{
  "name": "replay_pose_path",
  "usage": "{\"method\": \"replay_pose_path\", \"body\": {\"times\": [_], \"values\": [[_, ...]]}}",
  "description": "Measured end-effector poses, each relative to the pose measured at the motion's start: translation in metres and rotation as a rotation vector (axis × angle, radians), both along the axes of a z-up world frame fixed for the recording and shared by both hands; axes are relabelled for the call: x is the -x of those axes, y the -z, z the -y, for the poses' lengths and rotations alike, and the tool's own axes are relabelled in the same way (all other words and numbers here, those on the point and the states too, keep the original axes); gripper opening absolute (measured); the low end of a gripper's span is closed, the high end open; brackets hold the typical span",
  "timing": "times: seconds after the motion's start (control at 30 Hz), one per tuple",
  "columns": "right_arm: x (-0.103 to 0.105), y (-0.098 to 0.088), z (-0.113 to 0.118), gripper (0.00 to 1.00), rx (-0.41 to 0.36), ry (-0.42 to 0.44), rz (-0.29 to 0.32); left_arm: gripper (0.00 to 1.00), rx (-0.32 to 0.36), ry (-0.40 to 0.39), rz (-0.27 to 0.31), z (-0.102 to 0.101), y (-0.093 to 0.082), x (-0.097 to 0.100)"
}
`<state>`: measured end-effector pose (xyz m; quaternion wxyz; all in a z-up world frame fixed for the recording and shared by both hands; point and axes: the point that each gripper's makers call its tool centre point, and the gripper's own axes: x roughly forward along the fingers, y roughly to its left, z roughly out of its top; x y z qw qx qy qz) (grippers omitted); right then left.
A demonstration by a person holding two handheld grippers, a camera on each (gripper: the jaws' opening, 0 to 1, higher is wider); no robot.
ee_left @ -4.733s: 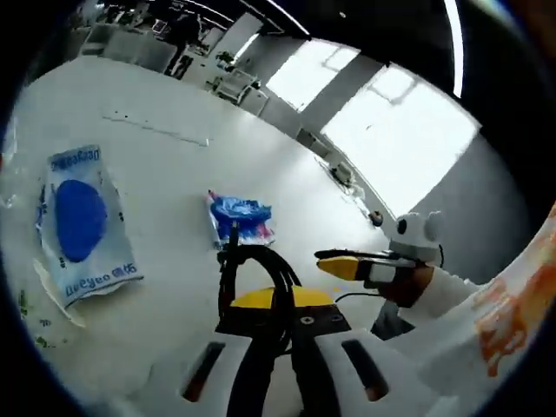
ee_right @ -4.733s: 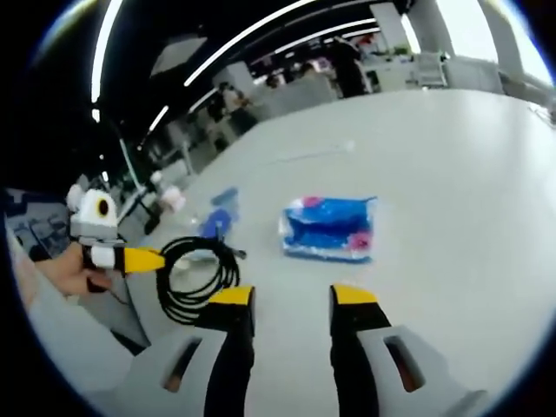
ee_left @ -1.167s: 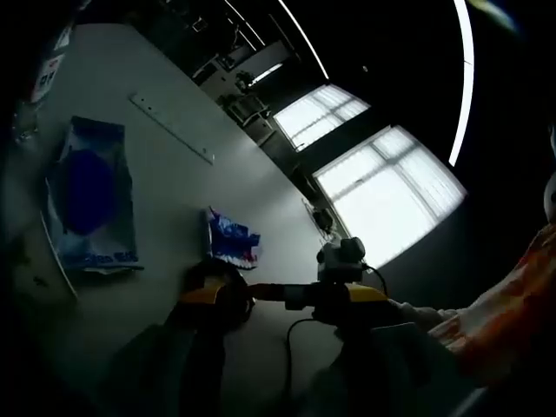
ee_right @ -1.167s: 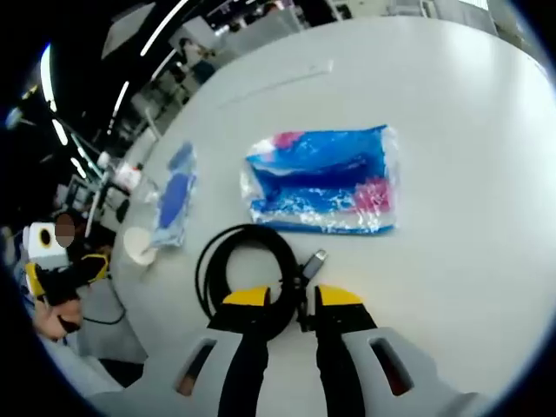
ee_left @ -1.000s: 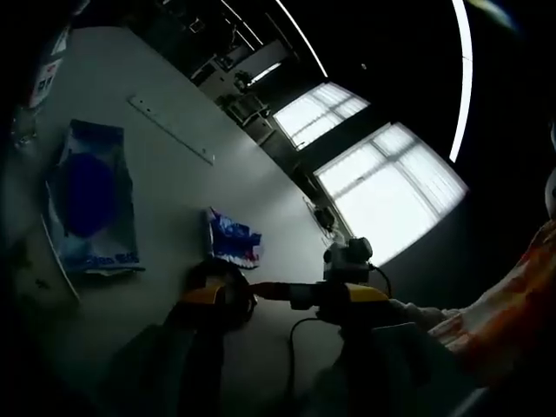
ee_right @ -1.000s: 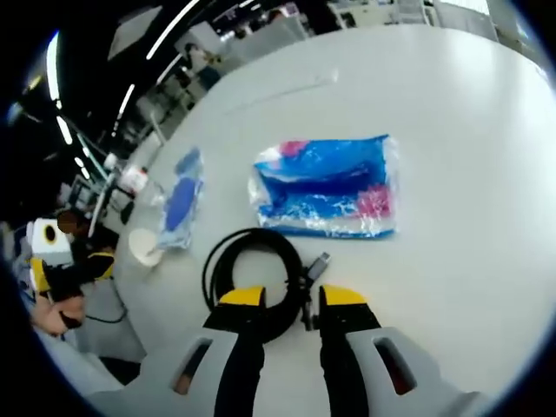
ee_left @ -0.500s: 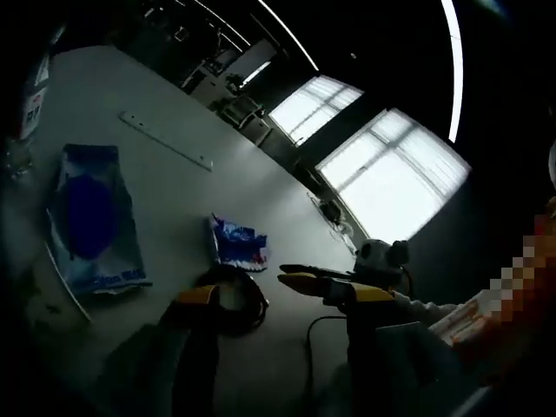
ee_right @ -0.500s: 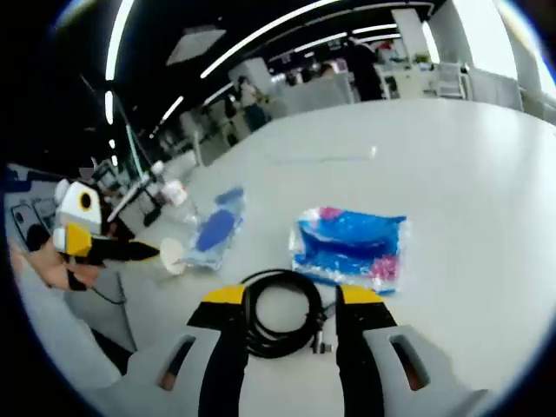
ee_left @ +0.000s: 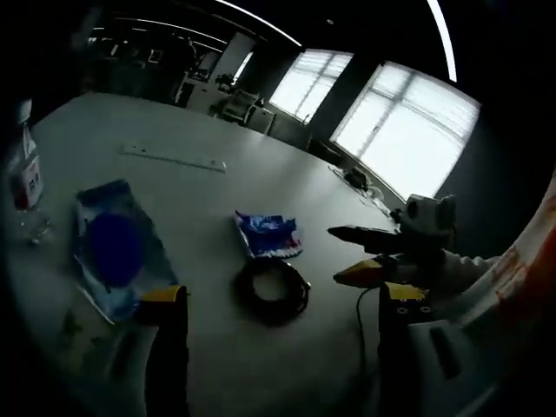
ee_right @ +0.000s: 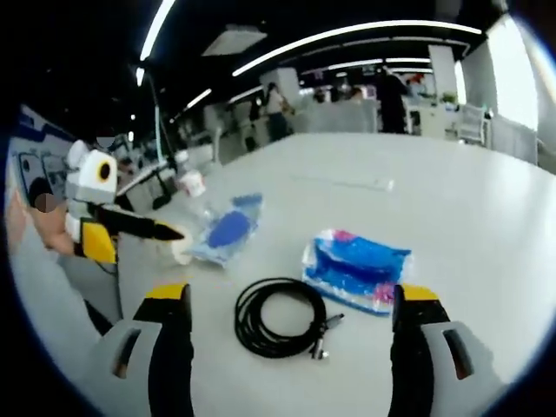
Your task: Arrange the tabletop items into an orderly group along one side of the table until the central work area is clear of visible clutter.
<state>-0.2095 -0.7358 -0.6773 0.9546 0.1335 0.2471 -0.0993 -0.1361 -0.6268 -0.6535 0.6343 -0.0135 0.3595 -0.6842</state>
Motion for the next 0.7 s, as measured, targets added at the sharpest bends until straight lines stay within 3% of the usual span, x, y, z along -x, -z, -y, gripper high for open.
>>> {"method": "replay_pose_path", "body": {"times": [0.33,0.7], "values": [[0.010,0.002,0.006,0.92,-0.077,0.061,-0.005,0.90,-0.017,-0.030,0.007,-0.006,0.004,-0.011],[0.006,0.001,0.002,0.91,-0.093,0.061,0.004,0.88,-0.014,-0.047,0.007,-0.007,0.004,-0.014]]}}
